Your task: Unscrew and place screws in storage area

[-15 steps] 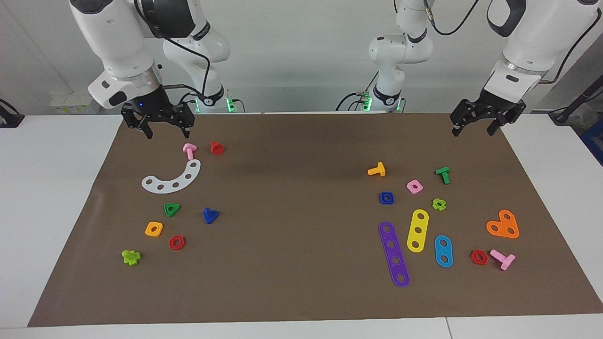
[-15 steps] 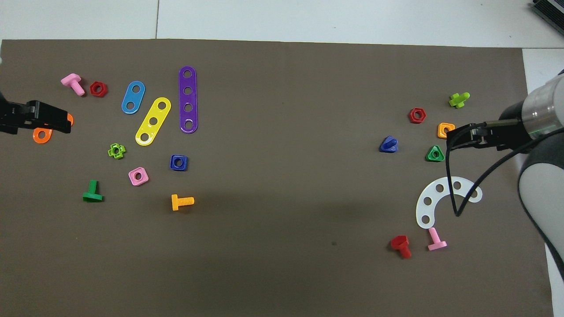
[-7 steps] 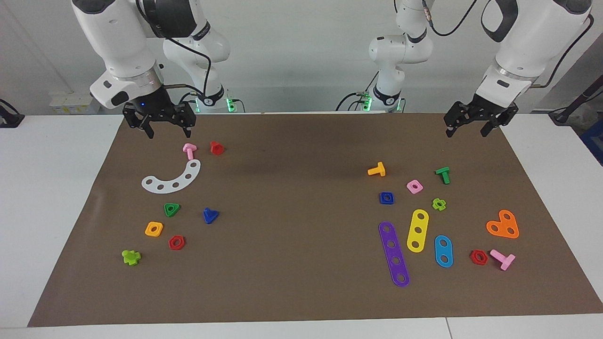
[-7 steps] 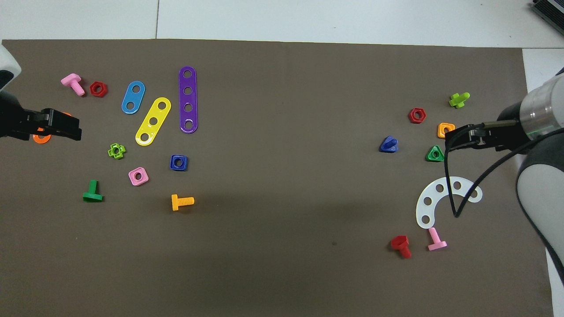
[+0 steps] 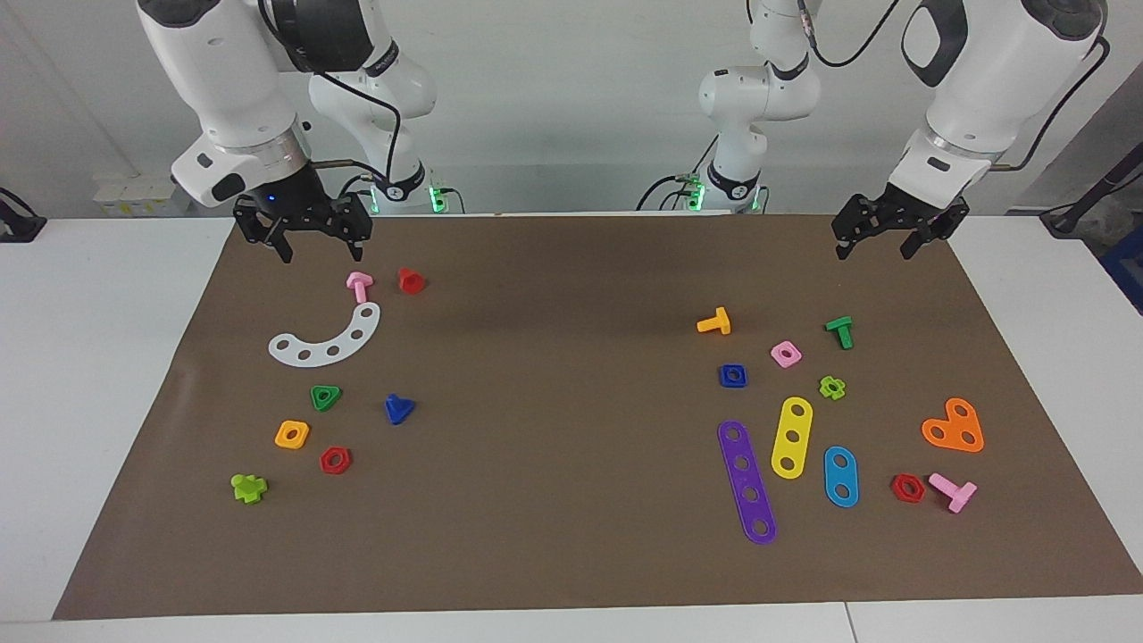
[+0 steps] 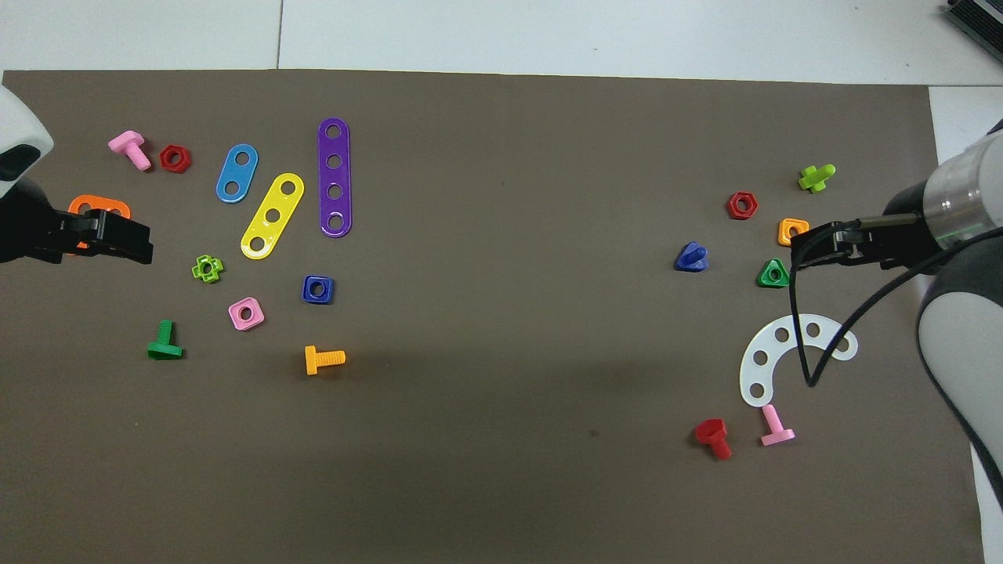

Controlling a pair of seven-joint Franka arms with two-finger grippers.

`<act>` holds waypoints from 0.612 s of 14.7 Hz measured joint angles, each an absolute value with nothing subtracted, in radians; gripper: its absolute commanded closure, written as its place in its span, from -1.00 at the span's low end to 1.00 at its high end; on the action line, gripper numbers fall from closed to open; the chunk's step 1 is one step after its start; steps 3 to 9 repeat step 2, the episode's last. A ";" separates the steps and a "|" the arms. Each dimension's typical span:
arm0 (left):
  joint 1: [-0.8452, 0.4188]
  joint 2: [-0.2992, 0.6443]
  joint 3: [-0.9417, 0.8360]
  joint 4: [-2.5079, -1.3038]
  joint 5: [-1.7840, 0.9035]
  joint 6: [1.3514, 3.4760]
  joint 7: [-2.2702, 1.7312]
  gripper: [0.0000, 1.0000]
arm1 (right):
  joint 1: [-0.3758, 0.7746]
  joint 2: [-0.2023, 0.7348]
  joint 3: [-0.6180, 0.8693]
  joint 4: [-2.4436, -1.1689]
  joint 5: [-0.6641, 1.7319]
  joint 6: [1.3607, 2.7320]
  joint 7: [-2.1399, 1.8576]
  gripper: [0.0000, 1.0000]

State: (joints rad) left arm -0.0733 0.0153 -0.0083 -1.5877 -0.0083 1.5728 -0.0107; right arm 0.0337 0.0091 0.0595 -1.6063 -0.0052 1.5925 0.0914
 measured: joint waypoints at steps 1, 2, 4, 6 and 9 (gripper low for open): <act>-0.073 0.012 -0.008 -1.594 -0.008 1.575 -0.011 -1.00 | 0.034 0.009 0.060 -1.606 -0.005 1.592 0.091 -1.00; -0.073 0.009 -0.008 -1.597 -0.008 1.576 -0.011 -1.00 | 0.034 0.009 0.060 -1.606 -0.005 1.592 0.091 -1.00; -0.073 0.009 -0.008 -1.597 -0.008 1.576 -0.011 -1.00 | 0.034 0.009 0.060 -1.606 -0.005 1.592 0.091 -1.00; -0.073 0.009 -0.008 -1.597 -0.008 1.576 -0.011 -1.00 | 0.034 0.009 0.060 -1.606 -0.005 1.592 0.091 -1.00; -0.073 0.009 -0.008 -1.597 -0.008 1.576 -0.011 -1.00 | 0.034 0.009 0.060 -1.606 -0.005 1.592 0.091 -1.00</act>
